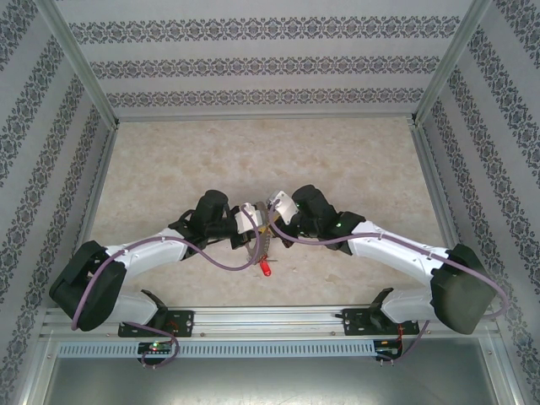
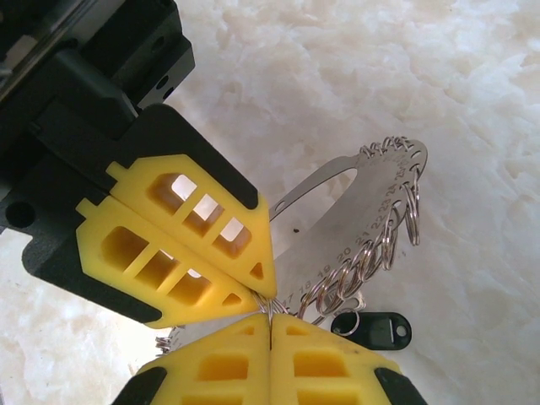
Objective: Put the keys on the keyring
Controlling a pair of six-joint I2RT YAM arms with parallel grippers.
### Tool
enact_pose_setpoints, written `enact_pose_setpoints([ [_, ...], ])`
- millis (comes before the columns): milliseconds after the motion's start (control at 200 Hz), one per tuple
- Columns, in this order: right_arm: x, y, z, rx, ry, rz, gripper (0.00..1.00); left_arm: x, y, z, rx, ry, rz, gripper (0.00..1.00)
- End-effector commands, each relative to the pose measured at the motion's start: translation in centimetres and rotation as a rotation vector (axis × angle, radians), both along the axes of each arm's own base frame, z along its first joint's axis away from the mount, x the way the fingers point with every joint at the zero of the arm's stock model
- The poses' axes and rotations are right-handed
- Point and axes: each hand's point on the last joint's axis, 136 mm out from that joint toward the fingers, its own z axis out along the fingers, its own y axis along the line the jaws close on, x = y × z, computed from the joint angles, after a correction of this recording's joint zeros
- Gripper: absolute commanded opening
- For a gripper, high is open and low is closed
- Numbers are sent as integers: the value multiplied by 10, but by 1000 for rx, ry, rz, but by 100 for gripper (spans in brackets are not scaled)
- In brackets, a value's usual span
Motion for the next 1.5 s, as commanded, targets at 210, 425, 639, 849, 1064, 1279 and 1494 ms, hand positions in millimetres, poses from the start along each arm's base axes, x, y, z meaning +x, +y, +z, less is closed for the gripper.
enact_pose_setpoints([
  [210,10,-22,-7,67,25,-148,0,-5,-2,18,-126,-35,38,0],
  [425,9,-24,-14,90,56,-176,0,-5,1,17,-134,-41,54,0],
  [639,7,-16,8,127,15,-123,0,-9,1,11,-76,-29,17,19],
  [849,1,-8,16,138,-2,-52,0,-10,-8,9,-44,-1,-50,31],
  [1064,1,-3,23,142,-24,-19,0,-11,-15,8,-17,15,-104,34],
  [1279,1,2,28,148,-31,5,0,-11,-17,6,-7,28,-123,35],
  [1494,0,4,28,150,-28,14,0,-6,-19,12,-21,11,-114,34],
])
